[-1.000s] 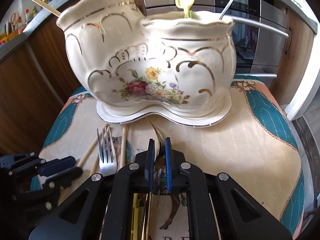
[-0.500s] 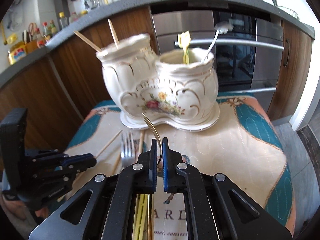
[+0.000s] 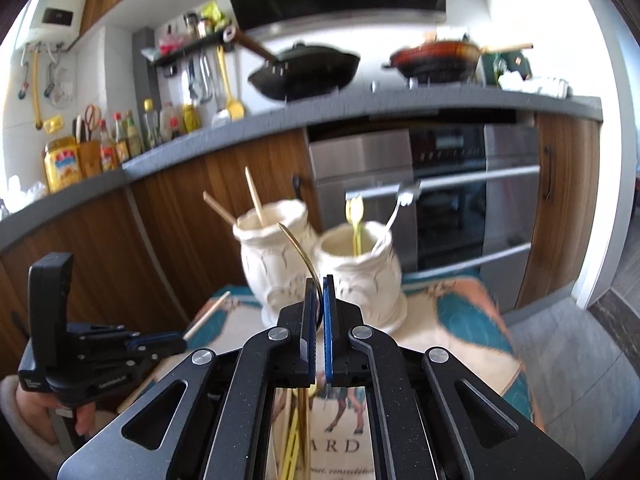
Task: Organize utensils
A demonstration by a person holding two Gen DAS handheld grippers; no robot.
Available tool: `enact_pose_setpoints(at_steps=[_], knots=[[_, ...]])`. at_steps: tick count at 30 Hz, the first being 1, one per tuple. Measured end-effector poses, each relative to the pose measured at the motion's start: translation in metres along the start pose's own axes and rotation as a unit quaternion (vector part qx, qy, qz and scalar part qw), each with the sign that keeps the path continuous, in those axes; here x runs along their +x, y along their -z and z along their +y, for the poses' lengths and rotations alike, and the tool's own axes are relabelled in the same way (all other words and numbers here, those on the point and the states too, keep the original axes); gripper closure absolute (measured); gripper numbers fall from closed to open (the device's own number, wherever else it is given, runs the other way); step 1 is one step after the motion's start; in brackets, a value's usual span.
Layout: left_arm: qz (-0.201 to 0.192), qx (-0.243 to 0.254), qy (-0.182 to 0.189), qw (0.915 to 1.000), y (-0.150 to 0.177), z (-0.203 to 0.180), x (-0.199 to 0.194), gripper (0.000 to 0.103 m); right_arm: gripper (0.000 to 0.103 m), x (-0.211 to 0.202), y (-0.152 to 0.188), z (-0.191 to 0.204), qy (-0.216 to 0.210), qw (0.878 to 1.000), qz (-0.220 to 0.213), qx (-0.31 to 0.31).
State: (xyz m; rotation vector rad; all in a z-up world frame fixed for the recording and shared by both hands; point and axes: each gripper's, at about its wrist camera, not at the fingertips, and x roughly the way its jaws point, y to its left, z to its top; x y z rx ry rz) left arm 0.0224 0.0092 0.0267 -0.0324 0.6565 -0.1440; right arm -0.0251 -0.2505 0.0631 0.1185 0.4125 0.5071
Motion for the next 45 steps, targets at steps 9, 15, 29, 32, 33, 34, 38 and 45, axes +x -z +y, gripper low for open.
enact_pose_setpoints(at_steps=[9, 15, 29, 32, 33, 34, 38, 45], knots=[[-0.118, -0.054, 0.012, 0.9915, -0.024, 0.021, -0.029, 0.097, 0.099, -0.016, -0.034, 0.002, 0.044, 0.994, -0.096, -0.010], [-0.155, -0.061, 0.019, 0.9858, -0.054, 0.030, -0.025, 0.097, 0.099, -0.007, -0.065, -0.002, 0.050, 0.992, -0.117, -0.009], [-0.250, -0.064, 0.043, 0.9652, -0.160, 0.038, 0.005, 0.097, 0.099, 0.015, -0.119, -0.024, 0.029, 0.982, -0.183, 0.023], [-0.272, -0.056, 0.048, 0.9594, -0.175, 0.031, 0.011, 0.097, 0.099, 0.020, -0.123, -0.032, 0.024, 0.981, -0.189, 0.033], [-0.277, -0.054, 0.051, 0.9581, -0.178, 0.029, 0.014, 0.097, 0.099, 0.022, -0.123, -0.034, 0.025, 0.981, -0.188, 0.034], [-0.279, -0.052, 0.054, 0.9574, -0.181, 0.027, 0.018, 0.097, 0.099, 0.024, -0.122, -0.036, 0.026, 0.982, -0.186, 0.035], [-0.278, -0.043, 0.063, 0.9576, -0.184, 0.017, 0.039, 0.097, 0.099, 0.038, -0.116, -0.041, 0.031, 0.984, -0.170, 0.041], [-0.267, -0.023, 0.089, 0.9592, -0.178, 0.013, 0.061, 0.097, 0.099, 0.059, -0.106, -0.045, 0.036, 0.987, -0.155, 0.037]])
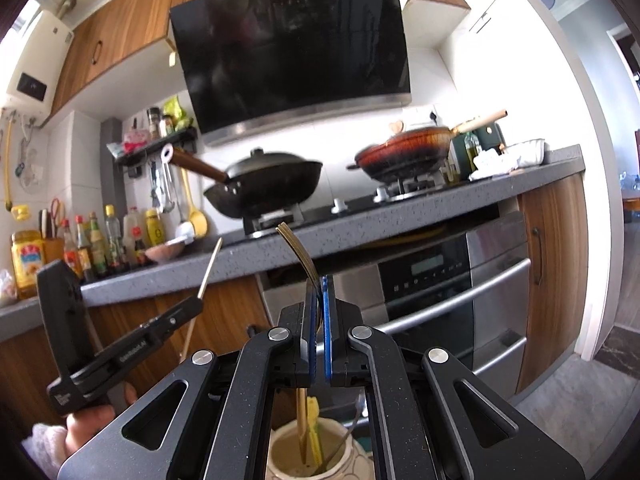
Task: Organize utensils
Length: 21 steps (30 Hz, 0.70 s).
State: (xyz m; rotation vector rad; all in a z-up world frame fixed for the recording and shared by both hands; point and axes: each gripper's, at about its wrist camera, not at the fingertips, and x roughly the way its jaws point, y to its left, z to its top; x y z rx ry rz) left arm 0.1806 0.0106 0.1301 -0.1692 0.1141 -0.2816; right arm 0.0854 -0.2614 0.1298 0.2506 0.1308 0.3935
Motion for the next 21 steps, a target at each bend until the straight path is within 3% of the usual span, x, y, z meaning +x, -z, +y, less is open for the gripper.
enact_pose_setpoints(at_steps=[10, 16, 21], knots=[[0.003, -0.015, 0.010, 0.9998, 0.022, 0.008, -0.006, 0.096, 0.099, 0.019, 0.020, 0.001, 0.006, 0.999, 0.038, -0.014], [-0.010, -0.042, 0.016, 0.9989, 0.024, 0.020, -0.021, 0.095, 0.099, 0.020, 0.025, 0.002, 0.004, 0.998, 0.054, -0.026], [0.000, -0.053, 0.011, 0.9985, 0.023, 0.026, -0.017, 0.095, 0.099, 0.027, 0.030, 0.002, 0.004, 0.997, 0.072, -0.025]])
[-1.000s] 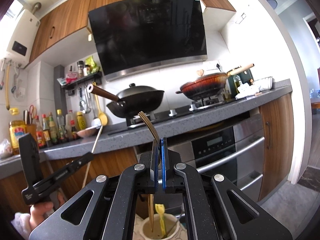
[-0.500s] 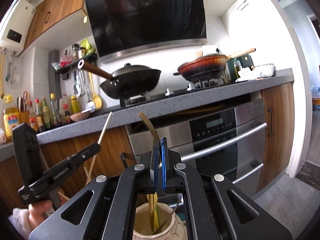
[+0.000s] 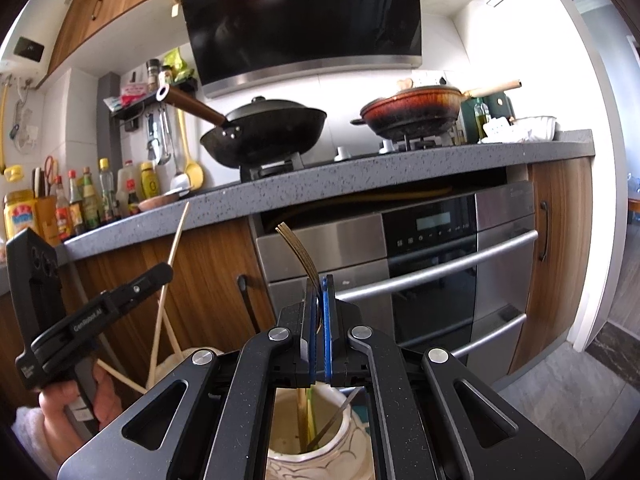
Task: Organize utensils
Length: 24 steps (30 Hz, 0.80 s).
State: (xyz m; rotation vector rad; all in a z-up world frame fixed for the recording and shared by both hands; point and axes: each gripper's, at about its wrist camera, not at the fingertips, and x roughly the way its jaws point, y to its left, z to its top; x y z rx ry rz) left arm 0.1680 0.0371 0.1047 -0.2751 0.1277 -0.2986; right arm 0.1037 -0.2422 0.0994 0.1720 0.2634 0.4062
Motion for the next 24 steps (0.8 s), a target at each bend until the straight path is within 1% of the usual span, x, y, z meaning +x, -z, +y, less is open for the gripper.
enact_pose_setpoints(at_steps=[4, 10, 14, 20, 23, 24], knots=[[-0.004, 0.000, -0.002, 1.0000, 0.001, 0.001, 0.000, 0.095, 0.099, 0.005, 0.003, -0.001, 0.001, 1.000, 0.011, 0.000], [-0.014, 0.018, -0.021, 0.9995, 0.000, -0.005, 0.001, 0.095, 0.099, 0.007, 0.004, -0.003, 0.003, 1.000, 0.014, 0.001], [-0.013, 0.030, -0.017, 0.9993, 0.000, -0.010, 0.001, 0.095, 0.099, 0.007, 0.003, -0.003, 0.002, 1.000, 0.014, 0.000], [-0.009, 0.033, -0.020, 0.9992, 0.001, -0.010, 0.000, 0.095, 0.099, 0.016, 0.008, -0.006, -0.002, 0.999, 0.041, 0.002], [-0.008, 0.033, -0.024, 0.9991, 0.001, -0.009, -0.002, 0.095, 0.099, 0.018, 0.008, -0.008, -0.001, 0.999, 0.045, 0.006], [-0.007, 0.033, -0.026, 0.9991, 0.000, -0.008, -0.002, 0.093, 0.099, 0.018, 0.008, -0.008, 0.000, 0.999, 0.046, 0.004]])
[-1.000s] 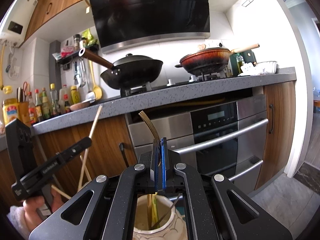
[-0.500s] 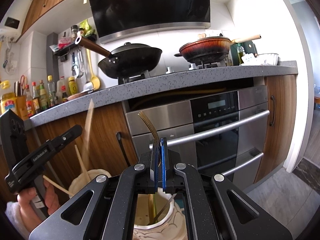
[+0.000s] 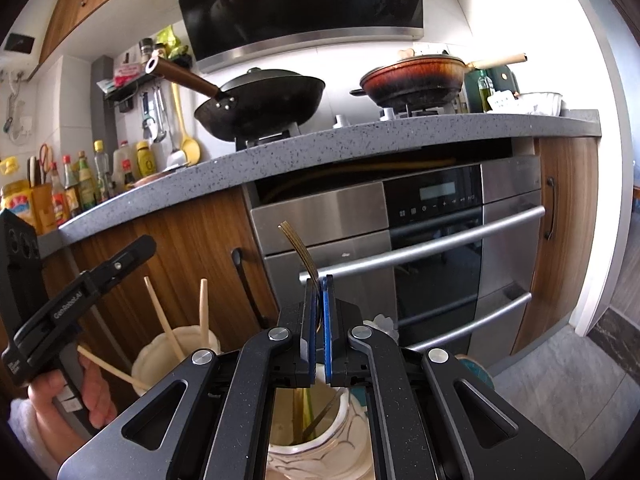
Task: Organize utensils
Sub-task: 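Open the left tool over the larger pot while the right tool drops the gold fork into the smaller pot, then move both tools back down toward the utensils on the mat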
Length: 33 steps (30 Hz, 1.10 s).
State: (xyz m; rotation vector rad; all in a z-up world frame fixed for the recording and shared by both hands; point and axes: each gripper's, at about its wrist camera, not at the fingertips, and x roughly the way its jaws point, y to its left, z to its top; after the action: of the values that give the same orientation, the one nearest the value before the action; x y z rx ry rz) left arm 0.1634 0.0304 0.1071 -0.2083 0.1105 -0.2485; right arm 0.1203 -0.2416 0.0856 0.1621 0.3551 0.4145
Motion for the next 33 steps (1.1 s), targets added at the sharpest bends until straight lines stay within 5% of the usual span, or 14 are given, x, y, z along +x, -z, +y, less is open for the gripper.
enact_pose_setpoints(at_steps=[5, 9, 11, 15, 17, 25, 33], knots=[[0.007, 0.003, -0.009, 0.9999, -0.002, 0.000, -0.005, 0.085, 0.071, -0.003, -0.002, -0.003, 0.005, 1.000, -0.006, 0.004], [0.011, 0.009, -0.025, 0.9996, -0.006, -0.003, -0.015, 0.081, 0.066, -0.009, -0.004, -0.006, 0.008, 1.000, -0.012, 0.010], [0.010, 0.008, -0.030, 0.9995, -0.009, -0.005, -0.024, 0.065, 0.051, -0.015, -0.006, -0.006, 0.007, 1.000, -0.019, 0.012], [0.003, 0.016, -0.039, 0.9991, -0.014, -0.010, -0.044, 0.056, 0.036, -0.033, -0.011, -0.001, 0.014, 0.999, -0.041, 0.004], [0.001, 0.024, -0.051, 0.9984, -0.015, -0.014, -0.053, 0.042, 0.030, -0.041, -0.012, 0.002, 0.002, 0.999, -0.045, 0.007], [0.002, 0.041, -0.078, 0.9961, -0.016, -0.032, -0.088, 0.015, 0.012, -0.062, 0.000, 0.022, -0.026, 0.999, -0.031, -0.001], [0.000, 0.052, -0.087, 0.9949, -0.013, -0.045, -0.122, 0.007, 0.008, -0.084, 0.015, 0.030, -0.033, 0.999, -0.022, 0.010]])
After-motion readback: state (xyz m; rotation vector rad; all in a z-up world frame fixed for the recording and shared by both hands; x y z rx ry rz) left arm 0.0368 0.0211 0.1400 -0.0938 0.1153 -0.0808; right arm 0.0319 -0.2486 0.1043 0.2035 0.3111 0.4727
